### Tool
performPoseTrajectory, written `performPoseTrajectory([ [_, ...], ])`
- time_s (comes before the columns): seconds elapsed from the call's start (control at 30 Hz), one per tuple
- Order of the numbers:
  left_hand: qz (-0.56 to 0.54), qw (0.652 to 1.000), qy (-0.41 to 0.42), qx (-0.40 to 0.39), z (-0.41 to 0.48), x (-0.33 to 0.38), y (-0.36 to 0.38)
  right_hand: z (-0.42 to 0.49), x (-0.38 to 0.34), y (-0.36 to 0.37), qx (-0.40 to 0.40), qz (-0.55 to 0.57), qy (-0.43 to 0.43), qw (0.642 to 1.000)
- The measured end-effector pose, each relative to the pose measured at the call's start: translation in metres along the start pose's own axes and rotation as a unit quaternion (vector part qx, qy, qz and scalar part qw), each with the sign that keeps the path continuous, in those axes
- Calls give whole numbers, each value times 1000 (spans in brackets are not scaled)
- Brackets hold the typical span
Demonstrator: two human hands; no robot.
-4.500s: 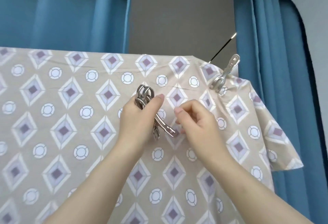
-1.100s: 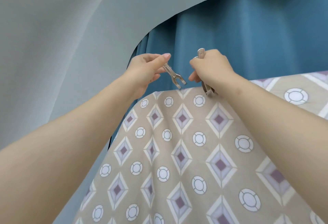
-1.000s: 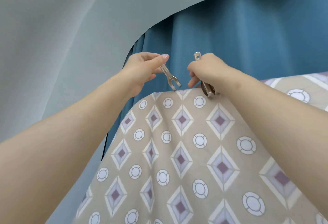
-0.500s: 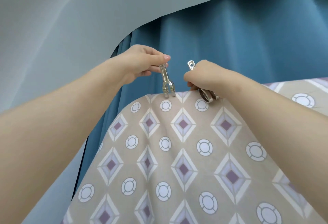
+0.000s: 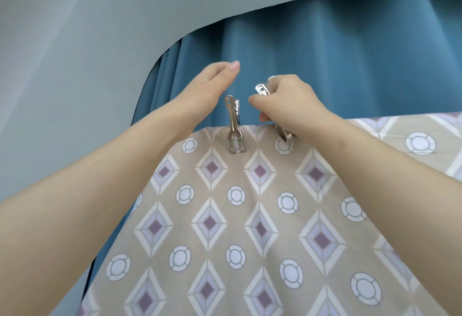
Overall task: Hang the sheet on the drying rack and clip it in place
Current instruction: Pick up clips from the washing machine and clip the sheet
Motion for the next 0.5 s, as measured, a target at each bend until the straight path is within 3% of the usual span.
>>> performPoseTrajectory([
  [0.2,111,987,119,-1,-32,24,-2,-5,-42,3,4,-223,-165,961],
  [0.4,264,947,159,86,-44,22,-29,-5,-53,16,-21,-241,-202,949],
  [0.5,273,947,143,91,-49,20,-35,-5,-55,19,-24,-233,-204,951],
])
Point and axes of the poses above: each hand's wrist, its own z-axis towards the middle knuckle, its own y-axis out of the palm, x = y × z, the point moved 8 cm from there along z, towards the middle knuckle, and after that the axes turned 7 degrees about -y, right-handed, at the moved point
